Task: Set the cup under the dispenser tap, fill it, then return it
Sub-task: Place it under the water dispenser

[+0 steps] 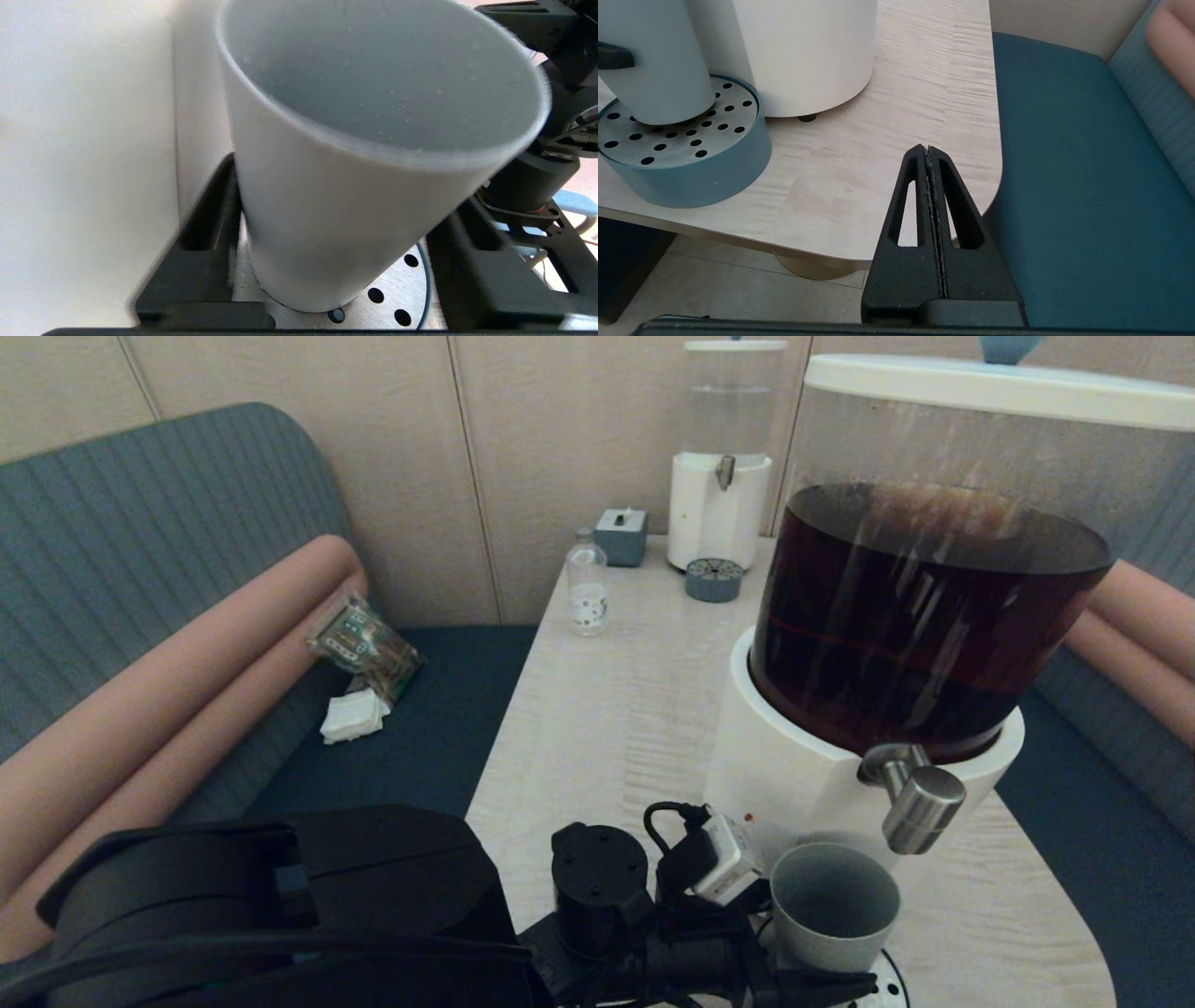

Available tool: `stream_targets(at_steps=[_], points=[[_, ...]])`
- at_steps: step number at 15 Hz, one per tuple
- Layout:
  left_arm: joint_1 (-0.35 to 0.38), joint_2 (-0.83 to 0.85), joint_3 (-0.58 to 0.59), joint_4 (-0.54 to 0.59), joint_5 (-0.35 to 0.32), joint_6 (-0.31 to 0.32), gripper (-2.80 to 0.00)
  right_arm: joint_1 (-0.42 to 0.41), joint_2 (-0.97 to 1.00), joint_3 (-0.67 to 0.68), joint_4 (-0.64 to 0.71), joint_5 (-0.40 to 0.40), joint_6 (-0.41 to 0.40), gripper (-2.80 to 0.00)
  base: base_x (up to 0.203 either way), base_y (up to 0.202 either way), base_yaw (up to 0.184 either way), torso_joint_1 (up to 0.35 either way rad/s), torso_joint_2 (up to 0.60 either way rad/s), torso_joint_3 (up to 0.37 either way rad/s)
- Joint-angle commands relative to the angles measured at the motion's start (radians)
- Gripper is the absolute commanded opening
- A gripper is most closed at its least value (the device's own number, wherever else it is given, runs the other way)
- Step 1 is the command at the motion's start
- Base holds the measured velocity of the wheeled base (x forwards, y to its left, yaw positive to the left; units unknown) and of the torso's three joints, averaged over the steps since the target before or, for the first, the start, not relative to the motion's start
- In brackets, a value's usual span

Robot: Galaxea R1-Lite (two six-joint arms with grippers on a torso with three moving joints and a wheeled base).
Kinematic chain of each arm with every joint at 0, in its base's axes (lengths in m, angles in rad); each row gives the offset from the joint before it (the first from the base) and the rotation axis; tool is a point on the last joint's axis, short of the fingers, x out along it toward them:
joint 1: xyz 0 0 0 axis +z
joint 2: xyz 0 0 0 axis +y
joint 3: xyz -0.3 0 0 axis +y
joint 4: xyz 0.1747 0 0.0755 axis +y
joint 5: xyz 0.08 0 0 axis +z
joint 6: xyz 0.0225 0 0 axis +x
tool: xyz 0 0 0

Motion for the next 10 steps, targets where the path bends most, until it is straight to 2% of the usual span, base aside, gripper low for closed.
stream_targets(at_steps=[1,10], points=[[0.0,0.004,-0.001,-0.007,-0.003,-0.002,0.0,0.0,-0.003,0.009,0.0,0.001,-0.001,-2.8,0.0,0.0,0.0,0.0,0.0,0.0],[-0.001,-0.009,0.019,-0.016,-0.002,-0.004,0.0,0.0,-0.003,0.009,0.0,0.001,-0.001,-2.8,0.0,0.0,0.0,0.0,0.0,0.0]])
